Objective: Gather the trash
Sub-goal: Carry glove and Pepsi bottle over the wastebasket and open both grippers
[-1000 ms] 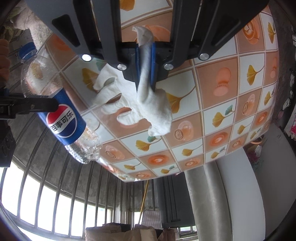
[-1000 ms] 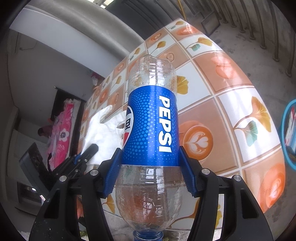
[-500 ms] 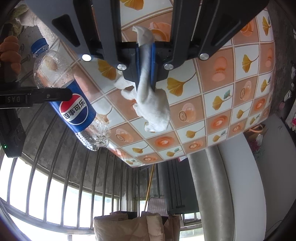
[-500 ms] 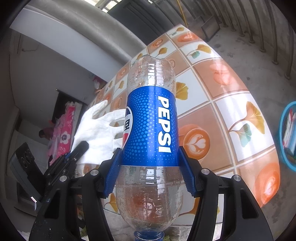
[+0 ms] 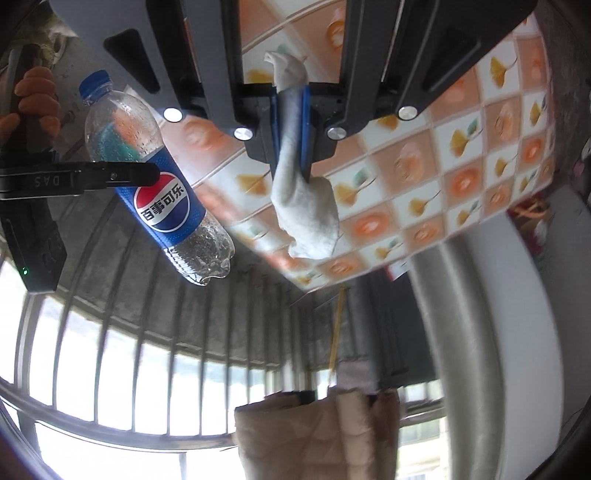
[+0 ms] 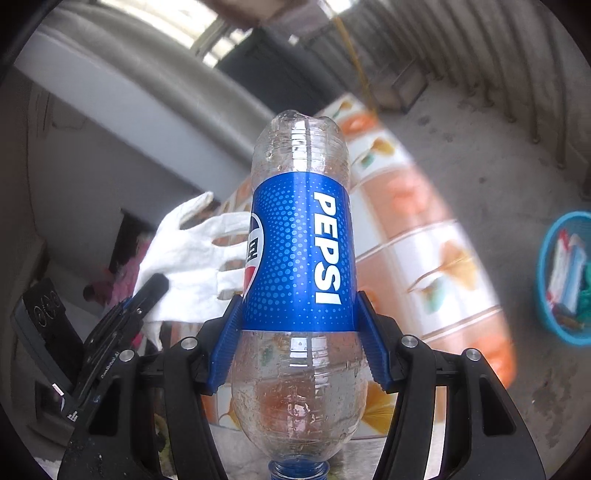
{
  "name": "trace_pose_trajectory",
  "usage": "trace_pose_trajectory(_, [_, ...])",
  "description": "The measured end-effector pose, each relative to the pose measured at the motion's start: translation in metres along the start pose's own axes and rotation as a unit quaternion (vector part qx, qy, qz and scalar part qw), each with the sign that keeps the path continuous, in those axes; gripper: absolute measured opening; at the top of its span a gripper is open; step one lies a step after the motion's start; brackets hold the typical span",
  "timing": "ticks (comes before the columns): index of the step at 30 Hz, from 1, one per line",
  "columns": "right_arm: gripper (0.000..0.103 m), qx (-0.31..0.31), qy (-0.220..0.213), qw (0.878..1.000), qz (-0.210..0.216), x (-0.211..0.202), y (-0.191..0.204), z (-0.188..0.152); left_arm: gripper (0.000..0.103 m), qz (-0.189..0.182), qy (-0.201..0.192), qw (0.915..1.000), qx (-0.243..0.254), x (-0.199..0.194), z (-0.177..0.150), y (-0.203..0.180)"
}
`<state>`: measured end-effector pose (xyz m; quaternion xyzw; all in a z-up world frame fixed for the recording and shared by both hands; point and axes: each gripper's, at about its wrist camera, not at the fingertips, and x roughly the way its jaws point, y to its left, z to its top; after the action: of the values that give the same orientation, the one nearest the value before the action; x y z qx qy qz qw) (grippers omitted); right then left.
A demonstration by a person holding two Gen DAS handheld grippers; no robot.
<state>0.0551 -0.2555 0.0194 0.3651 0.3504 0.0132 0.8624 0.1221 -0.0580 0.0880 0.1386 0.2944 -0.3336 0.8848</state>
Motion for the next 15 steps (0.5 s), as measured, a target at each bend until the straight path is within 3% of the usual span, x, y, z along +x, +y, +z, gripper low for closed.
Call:
trace_pose_trajectory(4, [0.056,0.028,-0.059,0.998,-0.024,-0.049,-0.026,0.006,0.008,-0.049,-0.018,0.9984,0.022,0.003,0.030,-0.029])
trace_pose_trajectory(8, [0.056,0.076,-0.117,0.988,-0.062,-0.102,-0.069,-0.001,0.008,-0.121,-0.015,0.9916,0.042,0.019,0.061,-0.074])
trace_pose_trajectory(12, [0.056,0.146,-0.157,0.972,-0.098,-0.146,-0.126,-0.020,0.008,-0.192,0.022,0.9800,0.047,0.052,0.080,-0.125])
trace_pose_trajectory(15, [0.056,0.194,-0.164,0.960,-0.120,-0.158,-0.163,-0.033,0.008,-0.237,0.066,0.9681,0.050,0.089,0.084,-0.171])
